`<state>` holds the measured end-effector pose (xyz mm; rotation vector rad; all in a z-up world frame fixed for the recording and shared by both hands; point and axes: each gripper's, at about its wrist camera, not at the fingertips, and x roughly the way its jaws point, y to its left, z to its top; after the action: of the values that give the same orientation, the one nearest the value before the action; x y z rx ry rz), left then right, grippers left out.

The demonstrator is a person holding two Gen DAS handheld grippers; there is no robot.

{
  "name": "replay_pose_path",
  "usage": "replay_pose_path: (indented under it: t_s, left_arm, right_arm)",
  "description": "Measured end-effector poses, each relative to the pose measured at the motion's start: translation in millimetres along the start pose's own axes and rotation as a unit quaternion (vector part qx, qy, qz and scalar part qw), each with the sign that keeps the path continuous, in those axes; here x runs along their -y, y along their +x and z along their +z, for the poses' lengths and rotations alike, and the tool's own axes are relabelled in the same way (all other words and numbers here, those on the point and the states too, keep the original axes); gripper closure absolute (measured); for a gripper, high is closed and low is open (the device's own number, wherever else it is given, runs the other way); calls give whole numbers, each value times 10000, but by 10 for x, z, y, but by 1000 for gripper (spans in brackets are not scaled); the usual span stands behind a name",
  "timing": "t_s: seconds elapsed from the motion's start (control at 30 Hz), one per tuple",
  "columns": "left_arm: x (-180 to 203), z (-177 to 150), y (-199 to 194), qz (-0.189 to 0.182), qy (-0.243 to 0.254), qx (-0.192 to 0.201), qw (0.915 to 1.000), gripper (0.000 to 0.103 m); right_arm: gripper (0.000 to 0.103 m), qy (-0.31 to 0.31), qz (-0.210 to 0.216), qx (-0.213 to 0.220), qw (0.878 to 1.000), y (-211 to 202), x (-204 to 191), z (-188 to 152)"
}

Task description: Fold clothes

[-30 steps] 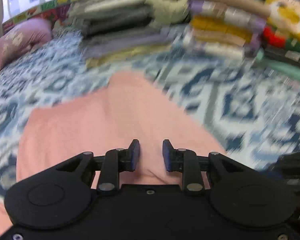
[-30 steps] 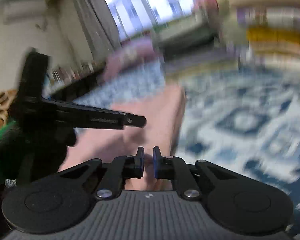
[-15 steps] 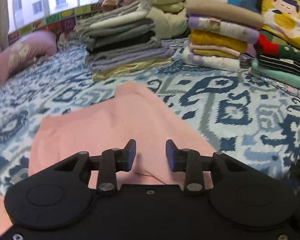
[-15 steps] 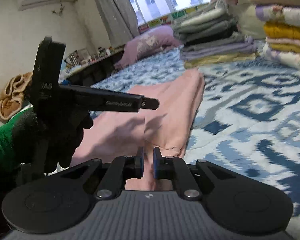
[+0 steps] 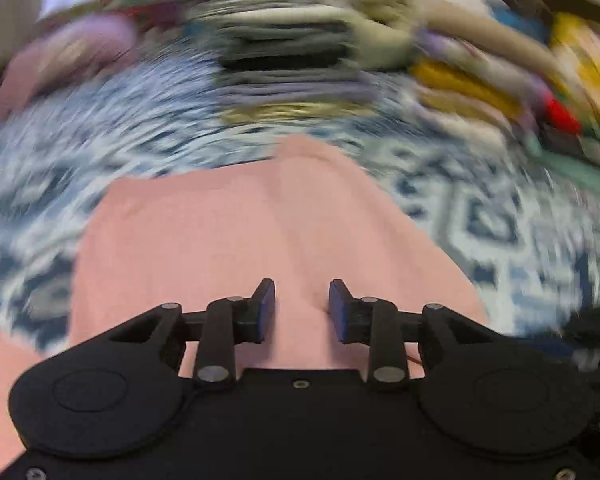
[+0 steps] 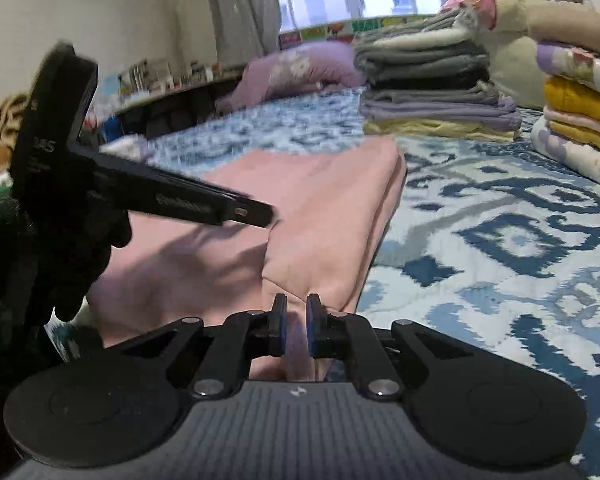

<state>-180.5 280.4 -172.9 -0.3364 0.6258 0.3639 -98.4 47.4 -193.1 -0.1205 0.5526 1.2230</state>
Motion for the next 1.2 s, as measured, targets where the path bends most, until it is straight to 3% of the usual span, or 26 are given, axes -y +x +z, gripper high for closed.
replay_pose_path:
  t_s: [0.07,0.2,0.3,0.43,0.53,0.6,0.63,0.7,0.73,0.83,0.9,0.93,1.0,1.1,1.2]
  left_arm:
    - [-187,53,-71,-28,-601,41,9982,74]
    - [-325,37,54,-603,-1894,-219,9798,74]
    - [-256,23,205,-755,-2374,-388,9677,74]
    - [-175,54,302,-637,-2725,-442,9590,74]
    - [-6,152,337,-313,-2281,-512,9718,74]
    - [93,180,391,-97,-1967,-577,9787,84]
    - [96,168,412,-136,-1921,-563,9797,96]
    - [13,148,359,-366,-2069,-247,9774,97]
    - [-36,130,315,-513,-2080,-52,9768,97]
    - [-80,77,305,-441,-1880,-81,9811,96]
    - [-150,37,298,-329,-2029,-43,9786,93]
    - [-180,40,258,-271,-2082,64,9777,82]
    - [-208,73,155,-175,-1991,213,9796,78]
    - [-129,163,-6,-91,-1603,414,9862,78]
    - [74,238,-15,-280,-1002,409,9937,78]
  right_arm:
    - [92,-104,-67,228,9997,-54,-24,14]
    - [92,-106,-175,465,9987,-12,-10,74]
    - [92,-45,-160,303,9994,109,16,72]
    - [93,102,-136,-66,9998,250,70,23]
    - [93,281,-51,-90,9996,230,114,8]
    - [93,323,-10,-104,9994,216,116,-8]
    - [93,350,10,-115,9993,215,121,-15]
    - [93,427,54,-144,9990,220,143,-26]
    - [94,464,71,-158,9988,222,155,-31]
    - [96,542,102,-198,9983,223,185,-44]
    - [96,517,106,-216,9984,220,178,-46]
    - [96,506,103,-221,9984,214,174,-46]
    - [96,410,82,-178,9990,182,146,-30]
    - [93,204,27,-66,9998,118,87,-3]
    - [92,8,-26,150,9999,48,28,15]
